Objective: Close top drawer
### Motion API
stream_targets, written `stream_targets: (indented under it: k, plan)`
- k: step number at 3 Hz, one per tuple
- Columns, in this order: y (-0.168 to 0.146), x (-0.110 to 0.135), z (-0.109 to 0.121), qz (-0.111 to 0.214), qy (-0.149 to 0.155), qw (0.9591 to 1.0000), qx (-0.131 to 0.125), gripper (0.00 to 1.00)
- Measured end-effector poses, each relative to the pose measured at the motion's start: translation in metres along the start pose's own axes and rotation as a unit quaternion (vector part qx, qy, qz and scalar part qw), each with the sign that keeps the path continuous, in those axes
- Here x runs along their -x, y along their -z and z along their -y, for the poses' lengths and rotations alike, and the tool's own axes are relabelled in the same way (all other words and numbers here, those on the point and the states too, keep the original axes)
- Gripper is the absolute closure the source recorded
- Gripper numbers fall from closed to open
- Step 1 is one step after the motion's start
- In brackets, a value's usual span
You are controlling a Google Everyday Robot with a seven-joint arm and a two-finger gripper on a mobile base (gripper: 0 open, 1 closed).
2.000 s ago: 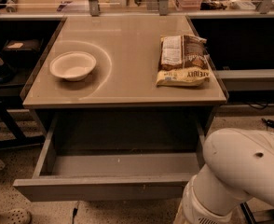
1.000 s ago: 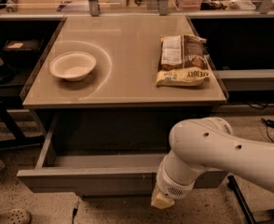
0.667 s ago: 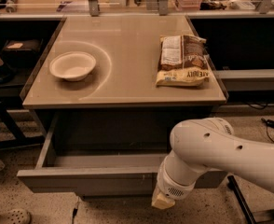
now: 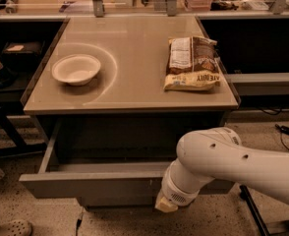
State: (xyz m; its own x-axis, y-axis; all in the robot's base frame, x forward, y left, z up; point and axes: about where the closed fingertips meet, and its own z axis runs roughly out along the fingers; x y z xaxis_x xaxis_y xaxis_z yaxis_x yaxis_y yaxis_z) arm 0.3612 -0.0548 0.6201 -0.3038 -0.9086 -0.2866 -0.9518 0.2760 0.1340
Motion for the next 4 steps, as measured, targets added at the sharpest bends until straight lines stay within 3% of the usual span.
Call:
stream_targets:
  k: [2, 3, 4]
  plan:
    - [0.009, 0.010, 0.035, 0.007, -0.007, 0.9991, -0.042, 1.00]
    - [0.025, 0.025, 0.074, 0.011, -0.006, 0.9966, -0.081, 1.00]
    - [0.041, 0.030, 0.097, 0.014, -0.005, 0.9941, -0.107, 1.00]
